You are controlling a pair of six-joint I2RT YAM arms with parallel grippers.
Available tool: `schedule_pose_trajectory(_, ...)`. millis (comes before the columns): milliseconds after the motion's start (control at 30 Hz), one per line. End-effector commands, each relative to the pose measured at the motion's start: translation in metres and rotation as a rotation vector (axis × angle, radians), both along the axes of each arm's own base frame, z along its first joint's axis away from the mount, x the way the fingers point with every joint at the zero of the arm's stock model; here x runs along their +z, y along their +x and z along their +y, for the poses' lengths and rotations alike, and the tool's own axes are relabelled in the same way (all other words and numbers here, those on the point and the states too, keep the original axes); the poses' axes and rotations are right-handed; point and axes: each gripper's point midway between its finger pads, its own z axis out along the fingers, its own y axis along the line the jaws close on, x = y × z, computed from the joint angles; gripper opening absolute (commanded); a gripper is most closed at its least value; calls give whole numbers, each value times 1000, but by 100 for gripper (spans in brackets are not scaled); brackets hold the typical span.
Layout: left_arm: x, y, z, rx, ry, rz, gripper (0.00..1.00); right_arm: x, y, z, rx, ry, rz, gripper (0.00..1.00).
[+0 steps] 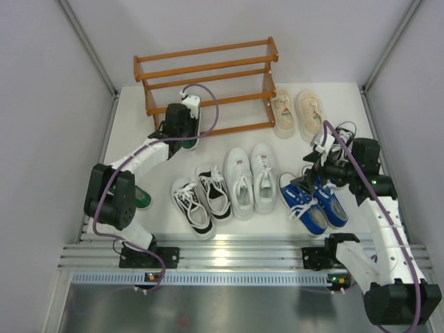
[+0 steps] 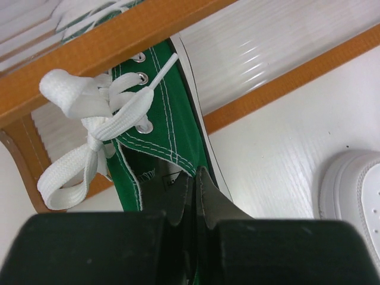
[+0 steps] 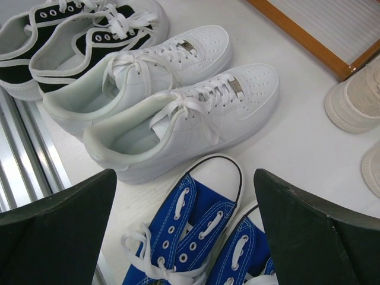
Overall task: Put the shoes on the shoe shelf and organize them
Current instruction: Place the shoe at the shoe shelf.
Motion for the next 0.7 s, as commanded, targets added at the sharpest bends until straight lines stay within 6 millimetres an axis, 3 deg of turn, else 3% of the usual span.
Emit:
schedule_pose_trajectory(0,64,41,-7,3,-20,-228,0,8,1,5,36,-4,-44,99)
schedule_pose_trajectory(433,54,67,6,117,2,-306,0,6,1,4,36,-7,-37,99)
schedule_pose_trajectory(667,46,77,3,117,14,-303,0,6,2,4,35,-8,-38,99)
